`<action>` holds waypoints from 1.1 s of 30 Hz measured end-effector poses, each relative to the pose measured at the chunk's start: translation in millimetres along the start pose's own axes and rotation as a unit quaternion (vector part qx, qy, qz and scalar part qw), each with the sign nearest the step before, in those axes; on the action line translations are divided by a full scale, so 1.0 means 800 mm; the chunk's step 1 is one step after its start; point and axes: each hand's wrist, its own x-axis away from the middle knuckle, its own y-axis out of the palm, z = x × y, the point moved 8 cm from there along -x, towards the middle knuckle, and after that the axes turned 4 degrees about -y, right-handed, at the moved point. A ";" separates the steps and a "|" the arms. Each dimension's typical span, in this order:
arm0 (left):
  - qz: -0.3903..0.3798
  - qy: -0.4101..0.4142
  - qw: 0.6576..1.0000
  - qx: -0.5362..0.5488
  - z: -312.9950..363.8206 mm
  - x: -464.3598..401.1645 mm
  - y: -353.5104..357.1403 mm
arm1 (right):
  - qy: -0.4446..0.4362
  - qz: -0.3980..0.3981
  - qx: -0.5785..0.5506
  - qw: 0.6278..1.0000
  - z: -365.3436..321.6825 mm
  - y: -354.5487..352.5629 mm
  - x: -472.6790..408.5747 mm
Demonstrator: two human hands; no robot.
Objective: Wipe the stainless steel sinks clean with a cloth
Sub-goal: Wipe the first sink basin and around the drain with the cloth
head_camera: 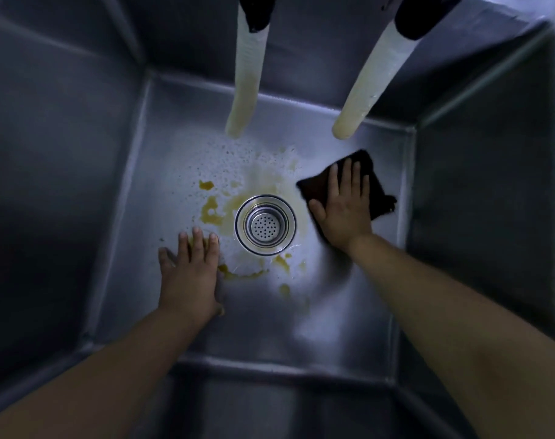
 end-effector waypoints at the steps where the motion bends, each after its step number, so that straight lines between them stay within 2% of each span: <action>1: -0.002 0.000 1.000 0.004 0.000 0.001 -0.001 | -0.011 -0.005 -0.001 1.000 -0.010 0.006 0.023; 9: -0.013 -0.004 1.000 0.021 -0.002 0.007 -0.007 | -0.137 -0.067 0.033 0.988 -0.089 0.058 0.199; 12: -0.020 -0.004 0.999 0.025 -0.003 0.010 -0.007 | -0.183 -0.083 0.051 0.978 -0.104 0.064 0.233; 14: -0.014 -0.005 1.000 0.017 -0.002 0.009 -0.008 | -0.177 -0.080 0.044 0.980 -0.104 0.063 0.234; 19: -0.017 -0.006 1.000 0.001 0.003 0.004 -0.010 | -0.051 -0.049 0.020 0.997 -0.079 0.045 0.153; 25: -0.023 -0.004 1.000 0.013 0.000 -0.003 -0.001 | -0.080 -0.029 0.044 0.995 -0.044 0.013 0.005; 33: -0.022 0.007 0.999 0.040 -0.002 -0.007 0.003 | -0.063 0.032 0.045 0.997 -0.040 -0.019 -0.136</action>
